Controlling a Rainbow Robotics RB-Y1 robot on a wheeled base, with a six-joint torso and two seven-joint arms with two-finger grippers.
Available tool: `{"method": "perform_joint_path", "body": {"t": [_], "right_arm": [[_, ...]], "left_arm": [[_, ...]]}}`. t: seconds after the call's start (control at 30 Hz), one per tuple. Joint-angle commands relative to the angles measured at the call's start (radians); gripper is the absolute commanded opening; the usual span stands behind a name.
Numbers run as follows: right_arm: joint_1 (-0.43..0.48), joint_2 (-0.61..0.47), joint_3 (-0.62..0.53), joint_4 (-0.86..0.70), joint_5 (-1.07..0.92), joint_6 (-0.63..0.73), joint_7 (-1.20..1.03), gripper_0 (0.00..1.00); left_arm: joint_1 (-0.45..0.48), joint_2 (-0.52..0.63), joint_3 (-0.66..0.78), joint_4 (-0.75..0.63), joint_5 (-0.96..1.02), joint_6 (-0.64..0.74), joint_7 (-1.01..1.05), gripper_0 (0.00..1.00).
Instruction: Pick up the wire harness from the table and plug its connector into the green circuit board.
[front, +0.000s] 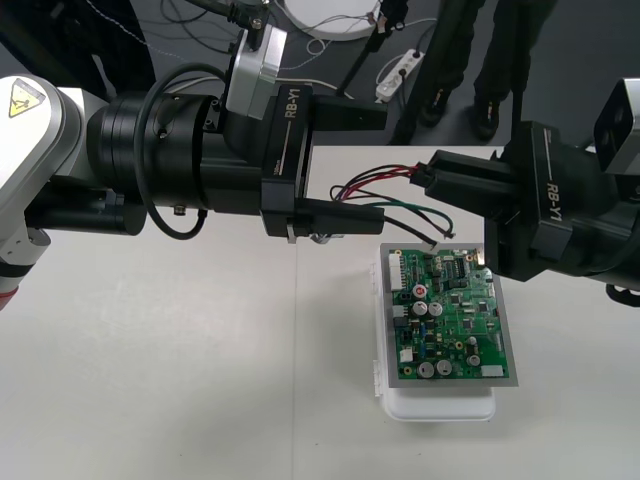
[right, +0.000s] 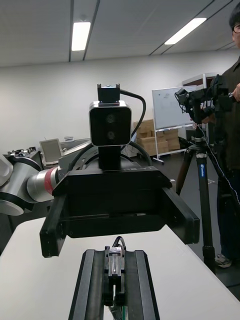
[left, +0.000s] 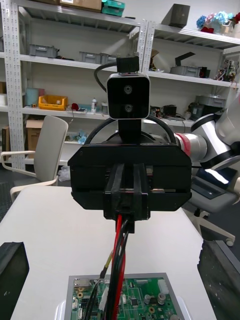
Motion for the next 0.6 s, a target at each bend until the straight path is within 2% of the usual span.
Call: {"method": "perform_joint_path", "body": {"t": [0.03,0.6], "right_arm": [[-0.03,0.039,0.02,-0.044,0.028,0.009,-0.009,0.0],[-0.03,0.052,0.02,-0.072,0.039,0.044,-0.017,0.0]], "left_arm": [[-0.024,-0.01,-0.01,-0.006,0.003,0.044,0.031,1.0],[-0.026,-0.013,-0.01,-0.006,0.011,0.044,0.027,1.0]]}}
